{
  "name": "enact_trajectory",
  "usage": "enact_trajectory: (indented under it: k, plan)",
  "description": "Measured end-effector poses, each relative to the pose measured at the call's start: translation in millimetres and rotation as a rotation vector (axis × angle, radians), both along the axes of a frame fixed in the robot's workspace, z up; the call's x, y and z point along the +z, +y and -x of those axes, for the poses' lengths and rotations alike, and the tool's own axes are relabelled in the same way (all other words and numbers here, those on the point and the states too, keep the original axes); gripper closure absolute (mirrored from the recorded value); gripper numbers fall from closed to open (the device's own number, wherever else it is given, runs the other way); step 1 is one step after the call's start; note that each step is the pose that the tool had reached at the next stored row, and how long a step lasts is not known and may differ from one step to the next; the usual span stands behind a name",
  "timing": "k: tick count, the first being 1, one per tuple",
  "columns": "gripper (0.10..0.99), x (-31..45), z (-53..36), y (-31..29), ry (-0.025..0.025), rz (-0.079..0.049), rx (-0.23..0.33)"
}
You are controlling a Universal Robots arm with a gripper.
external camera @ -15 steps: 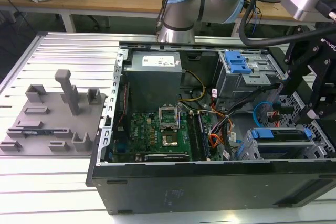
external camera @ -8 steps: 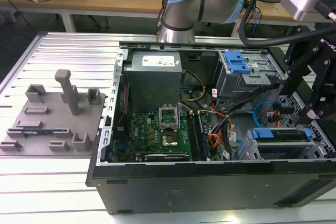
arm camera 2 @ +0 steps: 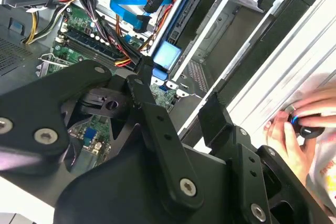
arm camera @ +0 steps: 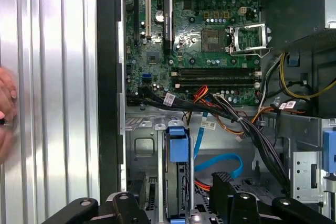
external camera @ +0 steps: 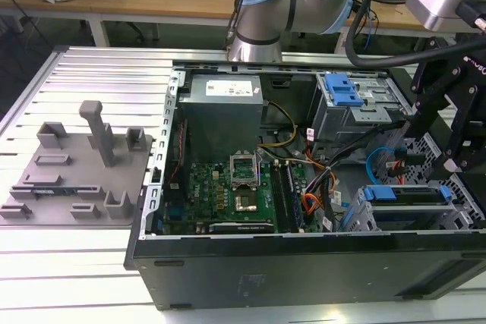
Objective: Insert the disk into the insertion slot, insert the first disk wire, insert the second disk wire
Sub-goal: 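Insert the first disk wire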
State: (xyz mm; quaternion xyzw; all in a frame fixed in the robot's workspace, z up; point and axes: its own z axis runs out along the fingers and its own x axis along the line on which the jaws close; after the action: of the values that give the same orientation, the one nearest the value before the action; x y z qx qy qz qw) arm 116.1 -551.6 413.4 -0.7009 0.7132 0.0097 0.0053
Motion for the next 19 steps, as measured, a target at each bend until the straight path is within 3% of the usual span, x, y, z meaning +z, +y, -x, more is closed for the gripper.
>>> enact_trajectory:
  k: [4, 5, 6, 7, 9, 10, 12, 13, 14, 15, 16, 17, 18, 19]
  plan:
    - [0.467, -0.2, 0.0, 0.0, 0.0000, 0.000, 0.000]
    - [0.467, -0.2, -0.1, 4.4, 0.0000, 0.014, 0.000]
    - [0.467, -0.2, 0.0, 14.3, 0.0000, 0.044, 0.000]
    - [0.467, -0.2, 0.2, 19.3, 0.0000, 0.067, 0.000]
    - [0.467, -0.2, 0.6, 22.5, -0.0001, 0.114, 0.000]
    - [0.467, -0.2, 0.9, 24.2, -0.0001, 0.149, 0.000]
    - [0.467, -0.2, 1.4, 25.9, -0.0001, 0.186, 0.000]
    - [0.467, -0.1, 2.2, 26.6, -0.0043, 0.210, 0.000]
    - [0.467, -0.1, 2.7, 26.7, -0.0153, 0.220, -0.002]
    - [0.467, -0.2, 3.0, 26.7, -0.0397, 0.227, -0.004]
    - [0.467, -0.2, 3.0, 26.8, -0.0588, 0.230, -0.006]
    - [0.467, -0.2, 3.0, 26.8, -0.0831, 0.235, -0.010]
    - [0.467, -0.3, 3.0, 26.8, -0.0917, 0.240, -0.014]
    - [0.467, -0.5, 3.1, 26.8, -0.0949, 0.243, -0.018]
